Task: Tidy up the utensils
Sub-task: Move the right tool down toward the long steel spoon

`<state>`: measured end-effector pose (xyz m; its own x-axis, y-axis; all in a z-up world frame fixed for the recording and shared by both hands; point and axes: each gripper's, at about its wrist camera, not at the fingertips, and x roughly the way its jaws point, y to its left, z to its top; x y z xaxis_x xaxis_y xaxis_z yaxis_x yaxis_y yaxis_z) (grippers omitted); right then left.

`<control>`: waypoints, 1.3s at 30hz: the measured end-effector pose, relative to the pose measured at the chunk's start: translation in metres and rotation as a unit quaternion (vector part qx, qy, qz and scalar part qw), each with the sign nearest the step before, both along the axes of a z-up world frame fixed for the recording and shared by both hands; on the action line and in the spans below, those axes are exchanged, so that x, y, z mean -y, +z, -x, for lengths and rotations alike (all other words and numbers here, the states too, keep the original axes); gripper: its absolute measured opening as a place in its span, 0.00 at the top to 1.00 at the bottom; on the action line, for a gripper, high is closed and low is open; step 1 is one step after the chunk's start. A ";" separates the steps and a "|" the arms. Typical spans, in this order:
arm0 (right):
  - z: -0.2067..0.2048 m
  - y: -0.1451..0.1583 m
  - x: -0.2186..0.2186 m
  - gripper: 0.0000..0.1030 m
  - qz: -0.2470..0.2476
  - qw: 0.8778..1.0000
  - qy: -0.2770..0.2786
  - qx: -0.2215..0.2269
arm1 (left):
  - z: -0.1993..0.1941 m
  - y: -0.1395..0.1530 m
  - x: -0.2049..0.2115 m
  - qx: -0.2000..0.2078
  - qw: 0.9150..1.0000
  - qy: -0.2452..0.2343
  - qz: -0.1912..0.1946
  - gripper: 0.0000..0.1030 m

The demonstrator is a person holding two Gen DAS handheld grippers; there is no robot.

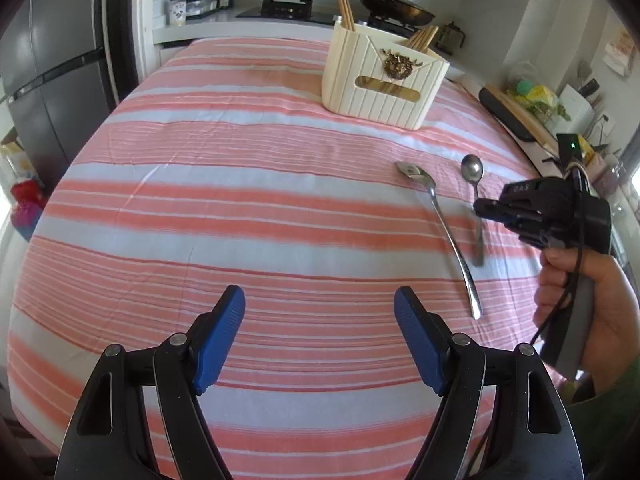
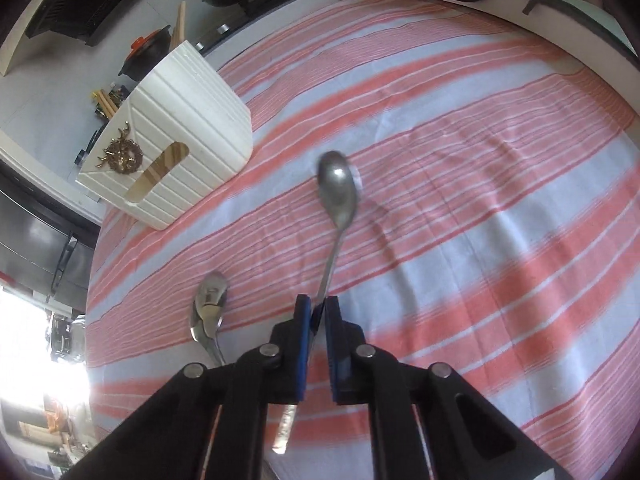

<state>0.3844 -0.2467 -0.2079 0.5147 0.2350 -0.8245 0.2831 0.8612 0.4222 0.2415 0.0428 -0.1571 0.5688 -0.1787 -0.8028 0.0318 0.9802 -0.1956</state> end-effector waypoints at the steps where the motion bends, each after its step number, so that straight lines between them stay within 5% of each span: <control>1: 0.005 -0.001 0.009 0.96 -0.006 1.000 0.007 -0.002 | -0.001 0.000 0.000 -0.001 1.000 -0.001 0.003 0.24; 9: 0.060 0.007 0.056 0.93 0.035 0.998 0.055 -0.002 | -0.031 0.006 0.060 0.000 0.998 -0.057 0.018 0.24; 11: 0.075 0.011 0.055 0.80 0.071 0.995 0.069 0.014 | -0.040 0.004 0.086 0.003 0.997 -0.072 0.003 0.24; 13: 0.096 0.017 0.056 0.50 0.099 0.991 0.077 0.044 | -0.048 -0.002 0.111 0.004 0.997 -0.081 -0.017 0.24; 17: 0.125 0.017 0.053 0.50 0.215 0.971 0.077 0.070 | -0.061 -0.025 0.154 0.007 0.991 -0.088 -0.100 0.24; 19: 0.131 0.008 0.056 0.50 0.228 0.968 0.079 0.066 | -0.065 -0.039 0.168 0.004 0.985 -0.086 -0.150 0.33; 22: 0.141 0.006 0.056 0.50 0.243 0.963 0.076 0.090 | -0.060 -0.042 0.164 0.021 0.984 -0.084 -0.154 0.68; 23: 0.142 0.006 0.058 0.49 0.241 0.963 0.074 0.094 | -0.058 -0.041 0.163 0.025 0.983 -0.087 -0.161 0.90; 24: 0.143 0.006 0.059 0.49 0.239 0.964 0.071 0.099 | -0.058 -0.041 0.159 0.026 0.983 -0.087 -0.163 0.91; 30: 0.142 0.004 0.057 0.49 0.242 0.962 0.067 0.107 | -0.062 -0.036 0.102 -0.018 0.997 -0.069 -0.018 0.95; 36: 0.143 0.004 0.058 0.49 0.239 0.963 0.066 0.110 | -0.066 -0.041 0.047 -0.057 0.995 -0.033 0.075 0.93; 39: 0.143 0.004 0.058 0.49 0.242 0.962 0.066 0.110 | -0.064 -0.039 0.025 -0.055 0.994 -0.011 0.090 0.92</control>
